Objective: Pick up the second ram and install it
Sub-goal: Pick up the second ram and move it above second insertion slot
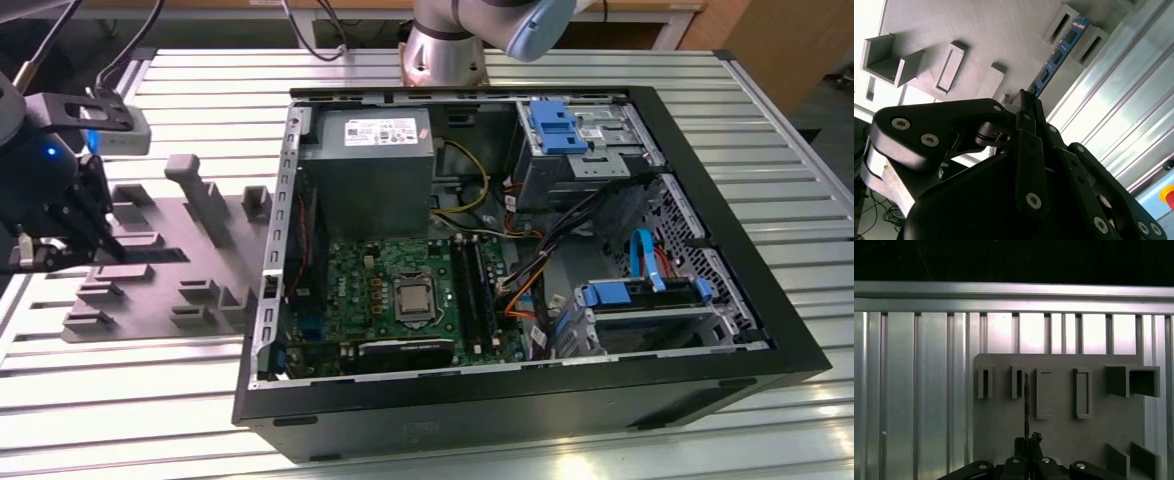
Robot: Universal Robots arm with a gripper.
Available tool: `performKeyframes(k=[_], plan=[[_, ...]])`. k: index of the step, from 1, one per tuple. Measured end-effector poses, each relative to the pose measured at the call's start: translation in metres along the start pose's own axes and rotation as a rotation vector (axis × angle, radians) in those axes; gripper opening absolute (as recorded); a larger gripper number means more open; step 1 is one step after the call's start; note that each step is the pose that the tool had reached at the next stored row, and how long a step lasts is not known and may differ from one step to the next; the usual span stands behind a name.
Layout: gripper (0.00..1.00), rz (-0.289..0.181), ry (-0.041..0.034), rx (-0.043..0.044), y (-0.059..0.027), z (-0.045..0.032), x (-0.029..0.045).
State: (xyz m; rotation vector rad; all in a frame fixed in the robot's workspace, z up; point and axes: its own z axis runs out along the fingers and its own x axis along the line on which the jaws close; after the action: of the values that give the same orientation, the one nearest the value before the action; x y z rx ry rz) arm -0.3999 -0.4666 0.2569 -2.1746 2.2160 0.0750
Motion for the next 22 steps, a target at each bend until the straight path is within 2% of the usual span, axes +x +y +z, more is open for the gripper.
performKeyframes(k=[22], plan=[[0.14,0.000,0.0000,-0.0001,0.0003,-0.0267,-0.0016]])
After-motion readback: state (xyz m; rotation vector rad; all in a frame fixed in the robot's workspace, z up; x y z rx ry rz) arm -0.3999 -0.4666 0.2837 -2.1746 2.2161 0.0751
